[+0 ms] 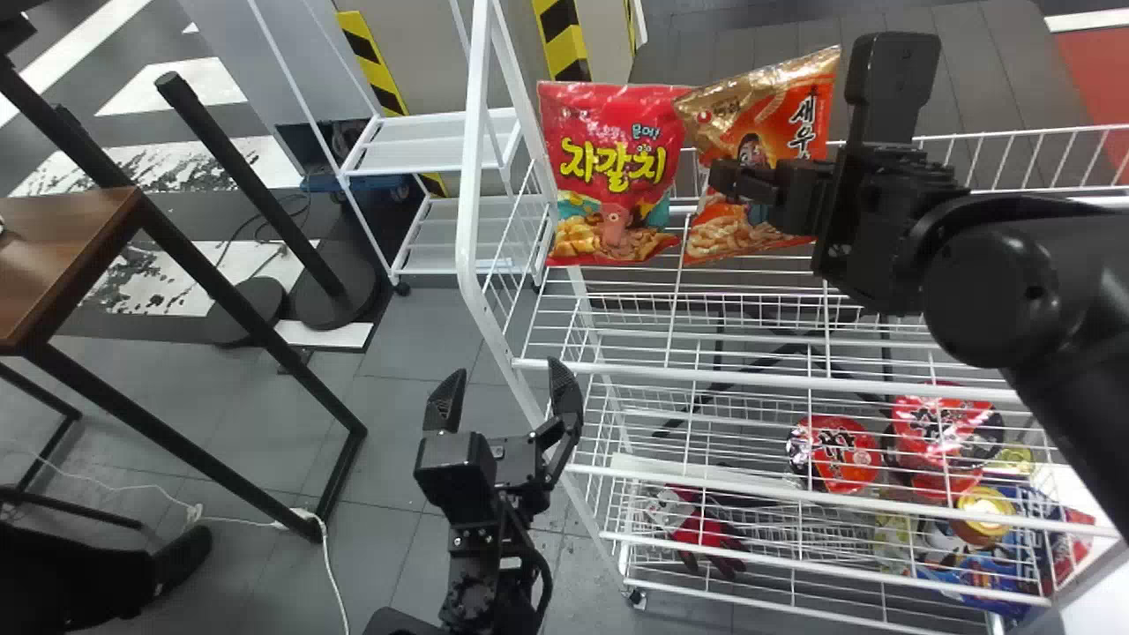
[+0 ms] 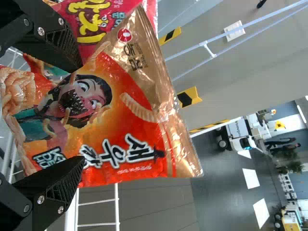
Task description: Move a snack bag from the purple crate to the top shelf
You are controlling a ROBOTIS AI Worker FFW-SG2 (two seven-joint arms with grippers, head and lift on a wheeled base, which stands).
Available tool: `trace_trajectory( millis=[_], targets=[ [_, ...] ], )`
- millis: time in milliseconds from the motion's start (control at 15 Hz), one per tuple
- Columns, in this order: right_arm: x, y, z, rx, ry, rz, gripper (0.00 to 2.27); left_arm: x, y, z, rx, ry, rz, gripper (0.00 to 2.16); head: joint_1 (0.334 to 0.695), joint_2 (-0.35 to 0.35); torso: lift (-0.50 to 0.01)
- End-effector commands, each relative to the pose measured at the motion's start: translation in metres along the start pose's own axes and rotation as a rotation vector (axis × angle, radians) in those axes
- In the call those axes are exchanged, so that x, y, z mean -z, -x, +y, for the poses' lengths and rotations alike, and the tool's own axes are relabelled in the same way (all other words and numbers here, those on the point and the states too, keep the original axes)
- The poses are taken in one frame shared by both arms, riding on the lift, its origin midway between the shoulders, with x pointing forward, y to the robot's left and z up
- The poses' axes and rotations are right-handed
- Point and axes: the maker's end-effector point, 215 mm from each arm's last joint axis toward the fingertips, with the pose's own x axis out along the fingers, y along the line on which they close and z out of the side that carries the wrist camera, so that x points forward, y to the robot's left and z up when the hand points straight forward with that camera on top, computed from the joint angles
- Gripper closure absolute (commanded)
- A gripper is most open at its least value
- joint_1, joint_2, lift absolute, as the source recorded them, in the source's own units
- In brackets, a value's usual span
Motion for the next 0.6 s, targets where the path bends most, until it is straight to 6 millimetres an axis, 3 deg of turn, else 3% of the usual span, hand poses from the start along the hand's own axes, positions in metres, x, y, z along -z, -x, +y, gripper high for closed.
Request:
trace_trajectory(
  millis=[0,533],
  targets=[
    [-0.0011,-0.0017,0.0041,-0.003,0.005,-0.01,0.23,0.0002,0.0,-0.0001,0.001,0.002,0.001,0.09,0.695,0.302,0.0],
    [-0.0026,-0.0028,0.0092,-0.004,0.027,-0.017,0.23,-0.0001,-0.0008,0.0,0.003,0.002,0.002,0.09,0.695,0.307,0.0]
  ],
)
